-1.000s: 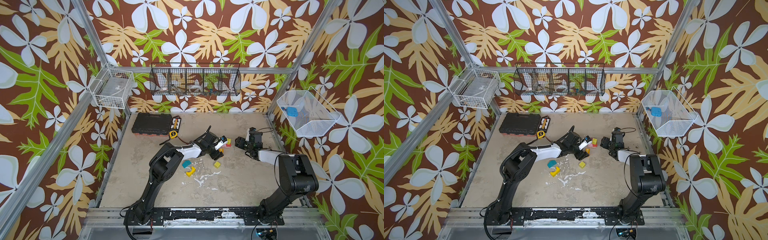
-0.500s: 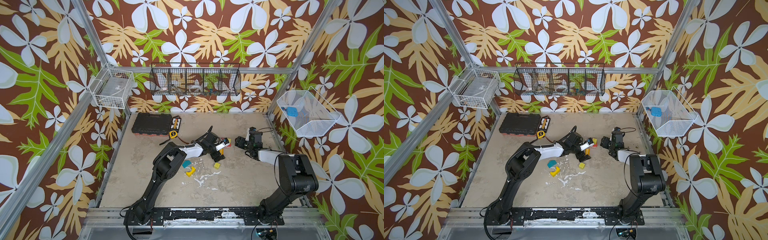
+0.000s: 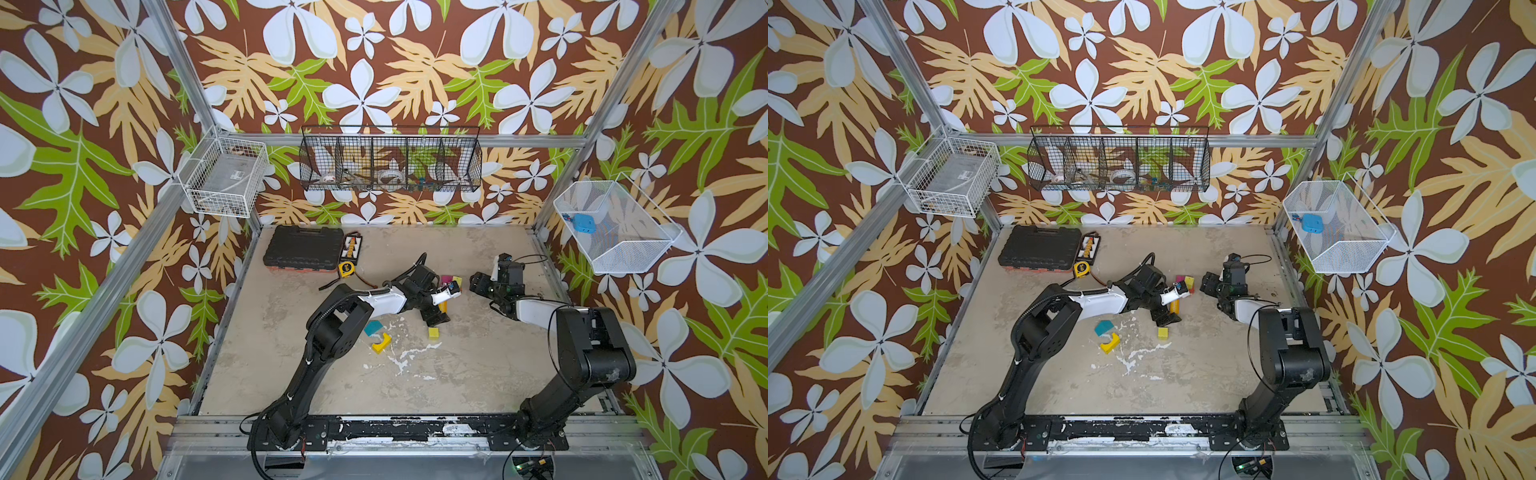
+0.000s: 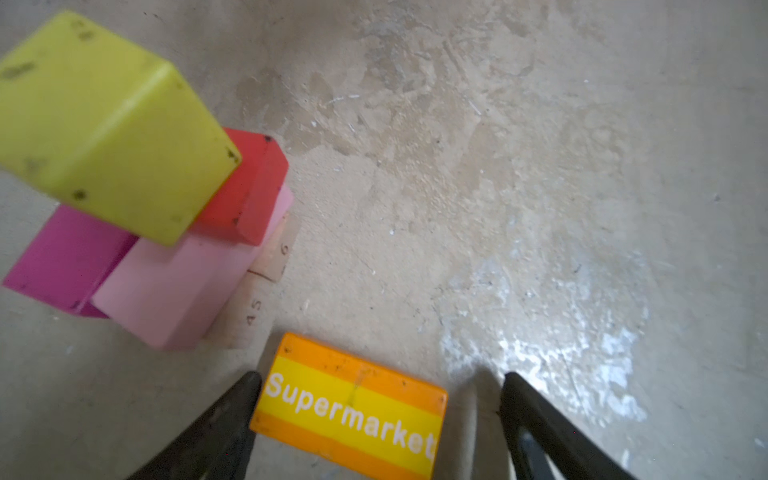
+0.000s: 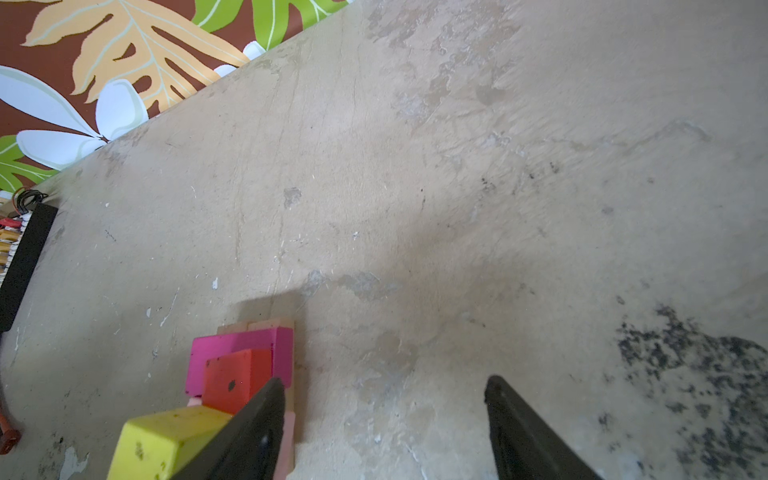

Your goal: Build the wood block tower

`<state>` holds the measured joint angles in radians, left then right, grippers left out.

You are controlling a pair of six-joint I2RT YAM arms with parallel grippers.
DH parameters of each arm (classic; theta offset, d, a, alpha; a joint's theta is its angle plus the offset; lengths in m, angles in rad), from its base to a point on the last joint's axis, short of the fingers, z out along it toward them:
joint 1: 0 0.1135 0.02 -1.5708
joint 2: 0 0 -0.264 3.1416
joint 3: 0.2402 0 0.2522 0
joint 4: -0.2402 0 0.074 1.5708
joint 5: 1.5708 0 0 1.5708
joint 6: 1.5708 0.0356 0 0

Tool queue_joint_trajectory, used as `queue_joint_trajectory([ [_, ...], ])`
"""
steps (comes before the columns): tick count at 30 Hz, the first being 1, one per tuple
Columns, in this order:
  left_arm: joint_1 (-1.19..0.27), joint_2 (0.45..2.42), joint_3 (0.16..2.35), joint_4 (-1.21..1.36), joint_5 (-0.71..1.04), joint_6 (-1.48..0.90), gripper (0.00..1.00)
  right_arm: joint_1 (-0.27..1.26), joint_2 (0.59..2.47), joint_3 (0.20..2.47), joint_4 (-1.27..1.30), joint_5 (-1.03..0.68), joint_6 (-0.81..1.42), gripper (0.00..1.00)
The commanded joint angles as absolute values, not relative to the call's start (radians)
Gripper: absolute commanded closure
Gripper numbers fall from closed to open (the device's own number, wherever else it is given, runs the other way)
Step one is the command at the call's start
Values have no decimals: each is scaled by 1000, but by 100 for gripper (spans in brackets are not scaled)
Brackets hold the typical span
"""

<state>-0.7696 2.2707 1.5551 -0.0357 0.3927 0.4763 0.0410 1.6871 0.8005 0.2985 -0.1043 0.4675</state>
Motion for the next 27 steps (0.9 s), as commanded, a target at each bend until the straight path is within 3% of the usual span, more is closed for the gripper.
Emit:
queue_joint_trajectory([
  [1,-772,2251,1537,-75,413,500,13,42,1692,807,311,-103,471,24],
  [6,-772,2246,1532,-78,410,501,19,42,1694,808,310,-103,471,24],
  [18,-772,2268,1572,-85,382,474,20,41,1697,811,308,-106,471,24],
  [27,-772,2295,1613,-117,368,463,30,41,1697,812,308,-107,471,24],
])
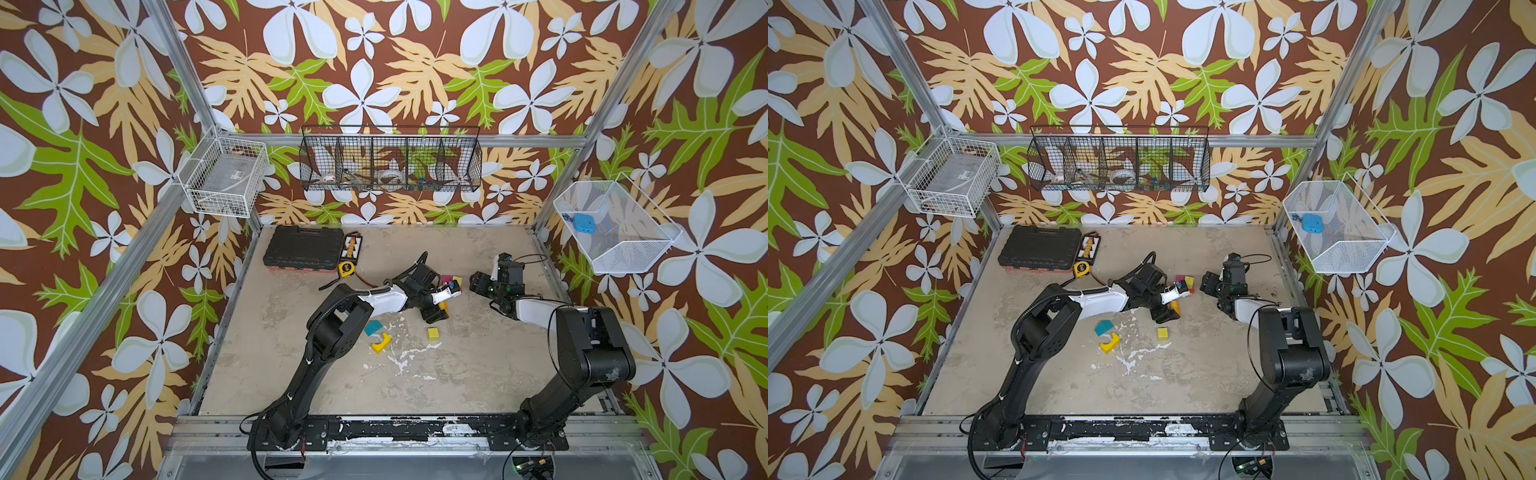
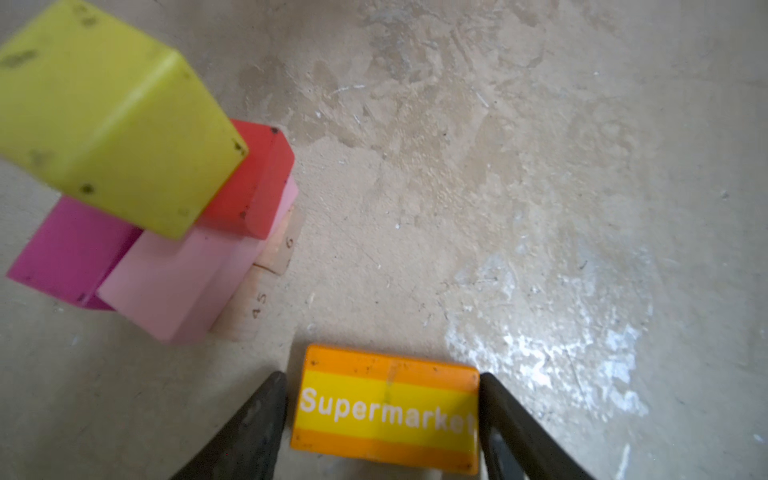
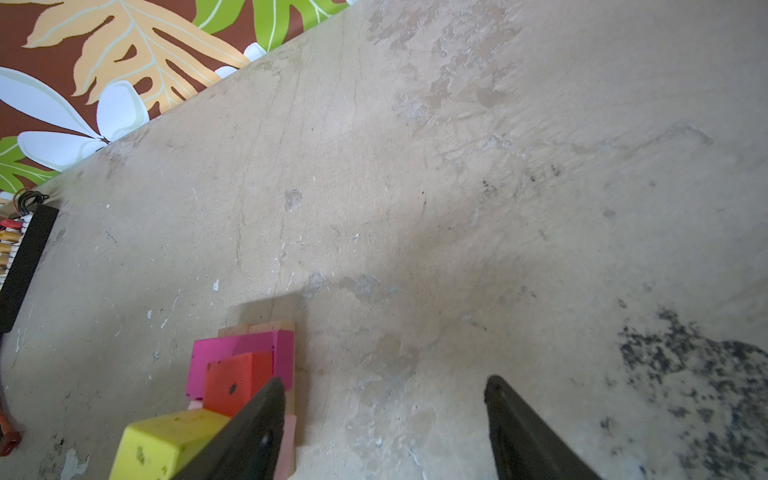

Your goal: Build the wood block tower

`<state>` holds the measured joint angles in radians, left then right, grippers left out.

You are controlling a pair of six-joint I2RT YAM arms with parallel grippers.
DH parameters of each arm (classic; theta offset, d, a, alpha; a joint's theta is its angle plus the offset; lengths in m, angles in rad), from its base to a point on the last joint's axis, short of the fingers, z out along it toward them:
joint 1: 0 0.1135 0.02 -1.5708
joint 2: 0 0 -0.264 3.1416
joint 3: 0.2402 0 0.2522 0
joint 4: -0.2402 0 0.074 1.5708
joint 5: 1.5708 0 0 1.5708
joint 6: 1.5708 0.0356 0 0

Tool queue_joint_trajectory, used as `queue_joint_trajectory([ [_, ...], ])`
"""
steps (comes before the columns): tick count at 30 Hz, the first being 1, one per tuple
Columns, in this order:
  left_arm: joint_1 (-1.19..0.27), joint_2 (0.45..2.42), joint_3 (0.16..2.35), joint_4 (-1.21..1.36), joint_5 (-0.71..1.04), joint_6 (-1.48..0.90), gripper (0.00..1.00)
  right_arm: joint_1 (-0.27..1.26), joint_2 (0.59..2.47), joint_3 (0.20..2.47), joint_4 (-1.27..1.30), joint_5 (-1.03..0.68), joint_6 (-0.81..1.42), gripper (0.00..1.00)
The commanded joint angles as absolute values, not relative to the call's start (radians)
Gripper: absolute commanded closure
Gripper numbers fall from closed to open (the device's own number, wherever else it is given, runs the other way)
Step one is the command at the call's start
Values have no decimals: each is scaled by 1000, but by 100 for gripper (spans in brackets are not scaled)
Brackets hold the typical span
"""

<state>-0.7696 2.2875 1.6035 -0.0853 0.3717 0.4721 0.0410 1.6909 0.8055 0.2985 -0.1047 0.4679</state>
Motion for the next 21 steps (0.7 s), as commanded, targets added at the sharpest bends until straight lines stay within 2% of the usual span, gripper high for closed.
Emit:
queue_joint_trajectory([
  [1,-772,2295,1615,-119,367,464,32,42,1697,812,308,-107,471,24],
  [5,-773,2288,1608,-124,366,472,42,42,1698,813,306,-107,470,24],
  [9,-771,2254,1578,-120,386,509,61,42,1697,812,305,-106,470,24],
  [12,-765,2207,1558,-113,380,546,71,42,1696,810,308,-108,471,24],
  [16,-728,2143,1564,-117,397,576,79,42,1692,806,312,-107,471,24],
  [21,-675,2151,1667,-176,437,628,80,42,1709,822,298,-114,469,25],
])
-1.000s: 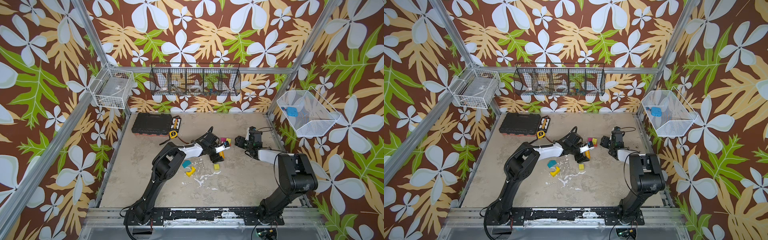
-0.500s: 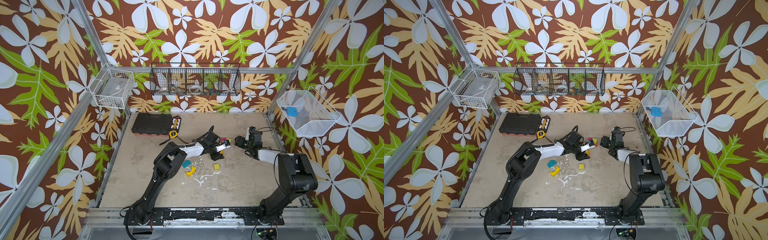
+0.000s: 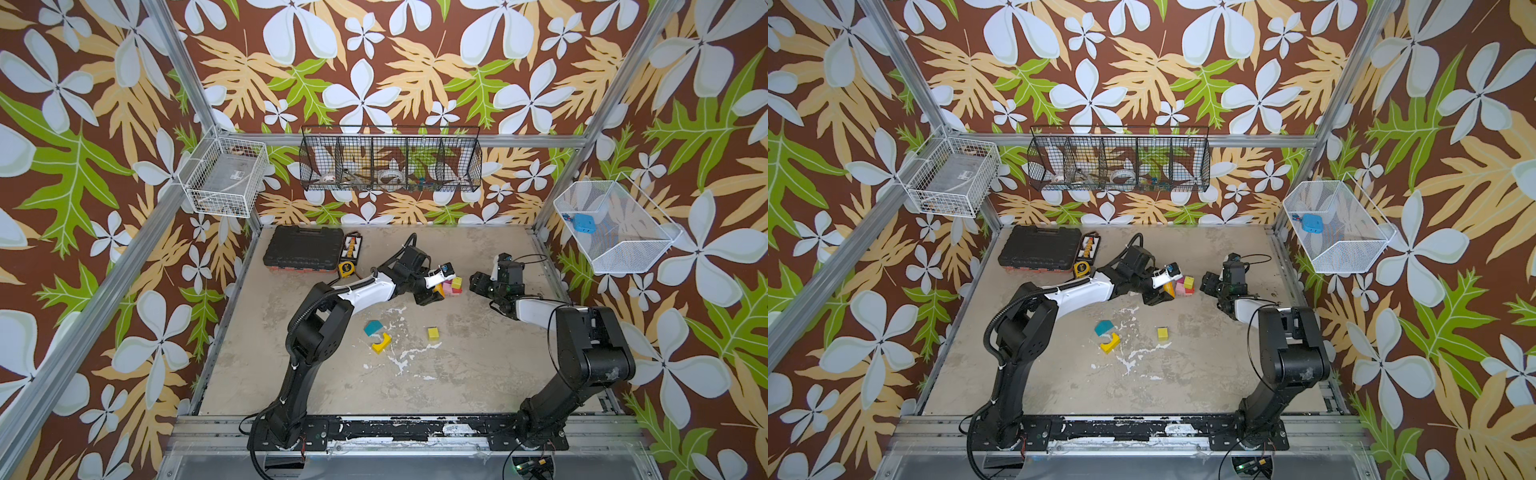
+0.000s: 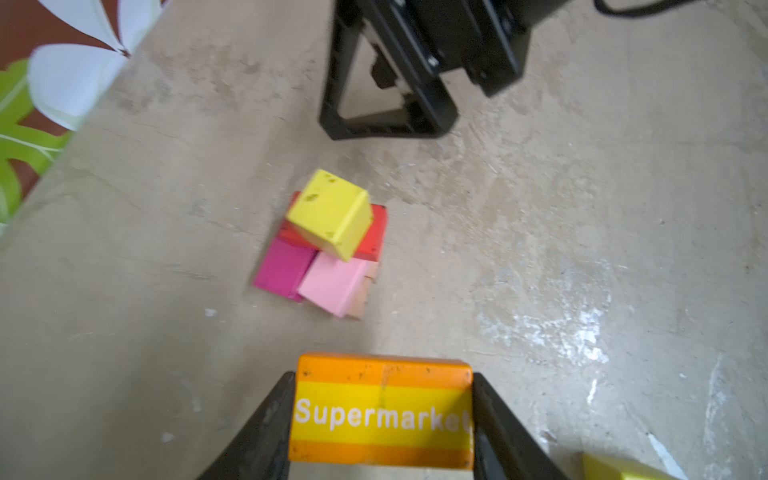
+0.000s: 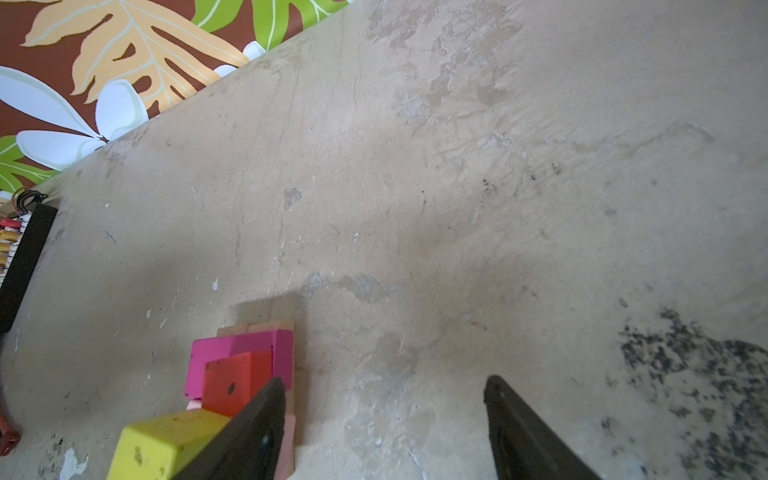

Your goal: Build the wood block tower

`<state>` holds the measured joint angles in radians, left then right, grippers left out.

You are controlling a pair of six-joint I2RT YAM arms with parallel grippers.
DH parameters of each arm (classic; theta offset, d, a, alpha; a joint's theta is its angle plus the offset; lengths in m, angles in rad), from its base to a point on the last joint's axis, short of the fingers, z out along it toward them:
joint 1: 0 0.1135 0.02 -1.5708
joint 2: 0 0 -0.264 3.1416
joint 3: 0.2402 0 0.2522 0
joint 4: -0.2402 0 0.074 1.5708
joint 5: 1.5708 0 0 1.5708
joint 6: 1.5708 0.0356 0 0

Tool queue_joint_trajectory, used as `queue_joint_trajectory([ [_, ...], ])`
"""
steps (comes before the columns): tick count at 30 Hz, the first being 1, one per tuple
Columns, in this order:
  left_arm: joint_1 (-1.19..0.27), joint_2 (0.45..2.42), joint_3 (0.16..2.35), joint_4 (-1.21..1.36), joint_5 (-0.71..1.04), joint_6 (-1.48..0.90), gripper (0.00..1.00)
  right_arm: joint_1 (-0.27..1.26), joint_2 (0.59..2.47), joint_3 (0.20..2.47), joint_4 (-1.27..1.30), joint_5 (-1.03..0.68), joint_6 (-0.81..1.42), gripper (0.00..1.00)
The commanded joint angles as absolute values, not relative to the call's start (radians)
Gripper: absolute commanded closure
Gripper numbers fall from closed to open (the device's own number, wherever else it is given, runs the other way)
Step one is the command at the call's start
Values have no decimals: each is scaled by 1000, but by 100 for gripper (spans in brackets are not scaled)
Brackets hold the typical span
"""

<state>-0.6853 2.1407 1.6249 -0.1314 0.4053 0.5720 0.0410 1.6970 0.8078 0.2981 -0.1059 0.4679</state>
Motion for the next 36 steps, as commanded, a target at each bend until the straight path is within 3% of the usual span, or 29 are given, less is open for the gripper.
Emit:
queue_joint_trajectory([
  [1,-673,2170,1703,-205,433,653,81,41,1717,830,292,-118,468,25],
  [7,-652,2303,1946,-410,504,850,88,43,1752,864,260,-134,465,27],
  [9,-641,2337,2008,-441,519,885,100,44,1755,868,259,-137,464,27],
  [22,-635,2430,2149,-561,586,1025,100,48,1757,870,256,-135,461,27],
  [36,-659,2538,2273,-576,527,959,100,61,1772,891,235,-118,453,27],
])
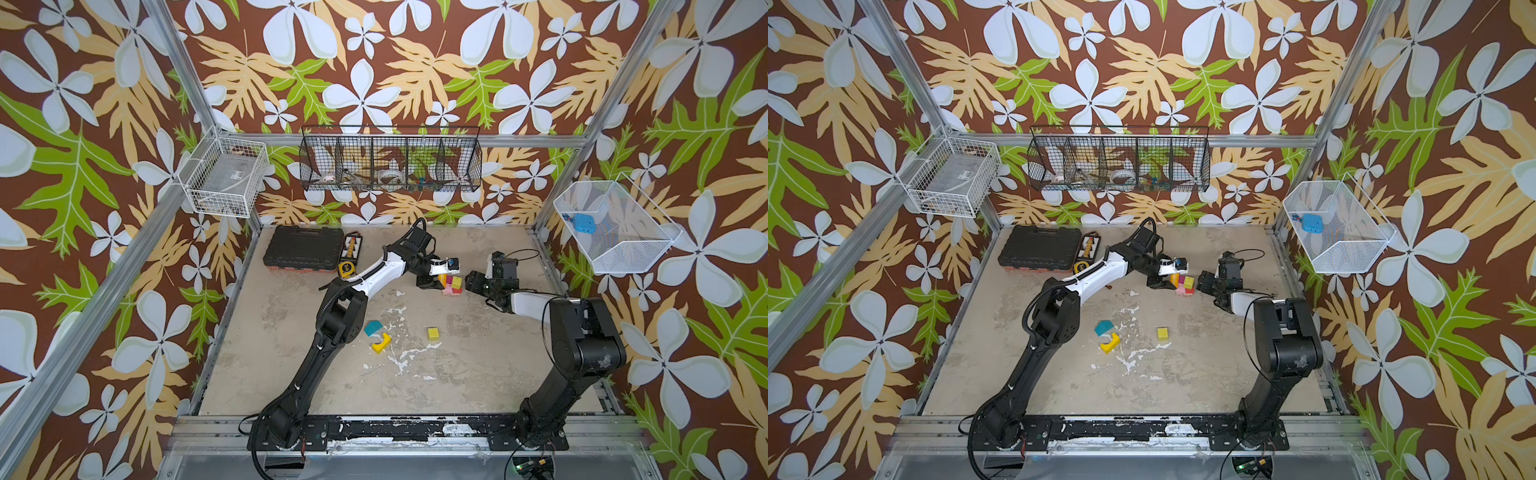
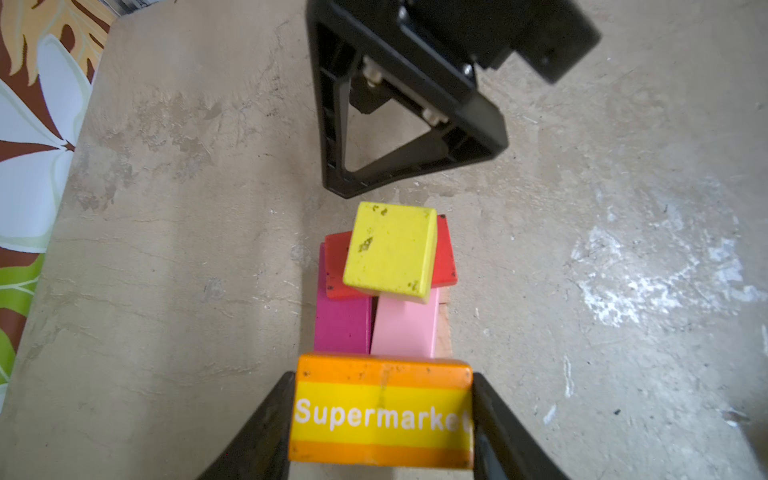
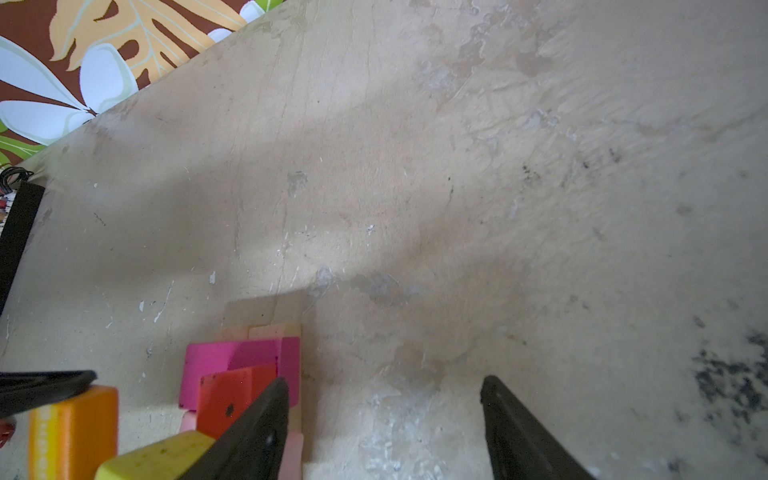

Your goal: Build the wood block tower

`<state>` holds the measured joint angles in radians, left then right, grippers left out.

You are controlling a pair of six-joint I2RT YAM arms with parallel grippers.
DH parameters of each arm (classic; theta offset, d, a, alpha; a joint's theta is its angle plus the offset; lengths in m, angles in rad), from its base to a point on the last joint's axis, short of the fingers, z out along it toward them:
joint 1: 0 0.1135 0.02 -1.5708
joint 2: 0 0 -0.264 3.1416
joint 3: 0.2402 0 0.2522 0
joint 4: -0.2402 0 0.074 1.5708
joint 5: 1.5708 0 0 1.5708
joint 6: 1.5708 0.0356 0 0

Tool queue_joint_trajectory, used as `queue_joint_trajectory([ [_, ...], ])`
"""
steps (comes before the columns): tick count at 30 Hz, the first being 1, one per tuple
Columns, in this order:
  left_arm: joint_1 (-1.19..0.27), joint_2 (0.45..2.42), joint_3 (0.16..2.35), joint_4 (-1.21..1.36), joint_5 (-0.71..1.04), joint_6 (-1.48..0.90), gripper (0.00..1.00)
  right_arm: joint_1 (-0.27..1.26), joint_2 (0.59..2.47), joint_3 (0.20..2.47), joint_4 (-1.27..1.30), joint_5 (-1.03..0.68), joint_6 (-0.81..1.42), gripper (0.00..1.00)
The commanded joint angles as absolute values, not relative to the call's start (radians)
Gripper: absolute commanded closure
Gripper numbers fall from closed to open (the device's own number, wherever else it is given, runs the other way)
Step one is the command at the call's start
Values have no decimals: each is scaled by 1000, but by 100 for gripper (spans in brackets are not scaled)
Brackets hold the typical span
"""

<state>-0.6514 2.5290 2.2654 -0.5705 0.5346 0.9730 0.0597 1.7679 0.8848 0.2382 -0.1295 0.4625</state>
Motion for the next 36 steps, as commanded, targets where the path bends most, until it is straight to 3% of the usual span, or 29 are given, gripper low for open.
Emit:
queue_joint_trajectory([
  [1,-661,2541,2276,-572,526,956,100,61,1772,891,234,-118,453,27],
  [25,-680,2587,2307,-506,489,909,100,64,1784,905,221,-120,448,27],
  [36,-679,2580,2292,-494,468,902,66,66,1786,908,219,-121,448,27],
])
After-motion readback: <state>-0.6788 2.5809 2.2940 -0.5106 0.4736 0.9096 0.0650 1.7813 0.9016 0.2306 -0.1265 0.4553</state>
